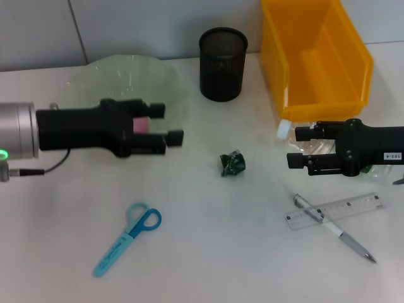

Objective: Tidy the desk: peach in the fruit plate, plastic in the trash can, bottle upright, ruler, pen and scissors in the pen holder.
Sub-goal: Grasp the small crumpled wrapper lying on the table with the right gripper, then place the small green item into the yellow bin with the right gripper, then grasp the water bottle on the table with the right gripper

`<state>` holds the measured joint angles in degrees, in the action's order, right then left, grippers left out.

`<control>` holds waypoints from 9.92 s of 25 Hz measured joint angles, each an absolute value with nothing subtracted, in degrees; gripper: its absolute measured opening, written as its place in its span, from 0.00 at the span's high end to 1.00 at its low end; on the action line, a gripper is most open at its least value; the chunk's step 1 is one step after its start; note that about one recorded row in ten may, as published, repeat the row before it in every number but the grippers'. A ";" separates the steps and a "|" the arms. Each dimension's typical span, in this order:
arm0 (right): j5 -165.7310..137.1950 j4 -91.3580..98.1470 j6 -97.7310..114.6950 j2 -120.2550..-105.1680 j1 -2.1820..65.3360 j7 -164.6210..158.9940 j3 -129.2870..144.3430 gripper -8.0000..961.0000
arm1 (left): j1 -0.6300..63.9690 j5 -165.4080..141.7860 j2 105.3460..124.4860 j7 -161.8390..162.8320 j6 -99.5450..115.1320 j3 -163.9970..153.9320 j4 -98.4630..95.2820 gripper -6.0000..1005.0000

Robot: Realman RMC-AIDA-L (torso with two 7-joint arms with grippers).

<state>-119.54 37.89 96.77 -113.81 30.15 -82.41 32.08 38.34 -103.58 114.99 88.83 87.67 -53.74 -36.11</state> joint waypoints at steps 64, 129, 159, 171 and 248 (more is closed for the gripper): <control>-142.37 40.33 71.99 -118.99 50.57 -102.59 61.44 0.21 | 34.54 -105.99 118.30 76.64 86.29 -54.49 -32.07 0.19; -111.04 60.32 57.89 -118.84 32.67 -96.31 45.66 0.73 | 34.21 -105.82 118.13 76.65 86.75 -53.79 -32.52 0.19; -112.05 48.73 44.84 -118.04 35.56 -95.87 46.02 0.23 | 34.12 -105.82 118.03 77.26 86.87 -53.79 -32.71 0.19; -93.39 51.27 58.66 -116.65 30.43 -93.81 45.51 0.19 | 34.01 -105.82 118.04 77.26 87.27 -53.79 -32.69 0.19; -163.36 56.53 88.72 -113.84 46.93 -115.41 54.41 0.19 | 33.15 -105.82 118.03 79.13 89.91 -52.29 -32.62 0.19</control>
<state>-163.36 56.53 88.72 -113.84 46.93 -115.41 54.41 33.15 -105.82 118.03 79.13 89.91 -52.29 -32.62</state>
